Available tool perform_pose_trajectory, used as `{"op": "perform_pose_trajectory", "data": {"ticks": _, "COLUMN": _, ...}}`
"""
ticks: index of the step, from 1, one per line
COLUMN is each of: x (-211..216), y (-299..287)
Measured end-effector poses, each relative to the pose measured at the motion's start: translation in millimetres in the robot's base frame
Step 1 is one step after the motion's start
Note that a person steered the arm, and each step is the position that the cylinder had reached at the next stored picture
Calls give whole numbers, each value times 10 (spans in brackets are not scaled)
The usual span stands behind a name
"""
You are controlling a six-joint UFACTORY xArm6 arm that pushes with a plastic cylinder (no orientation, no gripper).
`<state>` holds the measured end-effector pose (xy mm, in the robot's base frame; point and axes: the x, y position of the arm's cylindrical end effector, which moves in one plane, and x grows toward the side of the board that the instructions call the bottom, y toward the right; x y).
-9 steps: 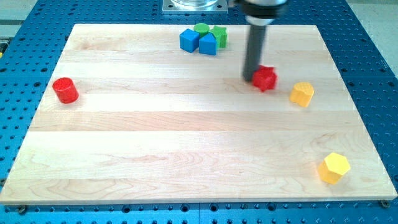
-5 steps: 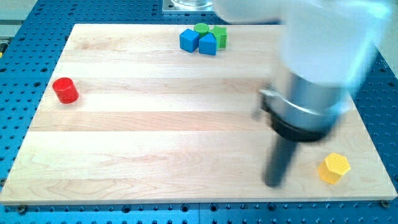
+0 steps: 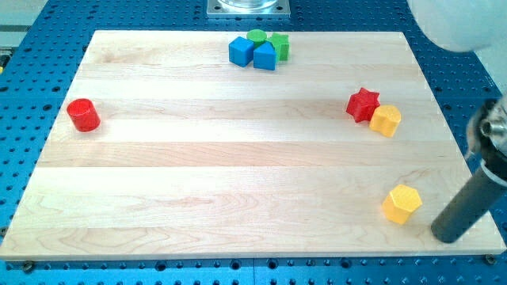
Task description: Move the hexagon into the heart
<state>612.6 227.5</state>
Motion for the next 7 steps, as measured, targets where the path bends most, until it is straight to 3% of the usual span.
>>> {"op": "perform_pose_trajectory", "data": {"ticks": 1, "x": -342, "y": -511}}
{"op": "perform_pose_trajectory", "data": {"ticks": 2, "x": -1036, "y": -389}}
{"op": "perform_pose_trajectory", "data": {"ticks": 4, "x": -1189, "y": 134}}
{"op": "perform_pose_trajectory", "data": {"ticks": 6, "x": -1376, "y": 99}}
{"op": "perform_pose_trajectory", "data": {"ticks": 7, "x": -1174, "y": -59}}
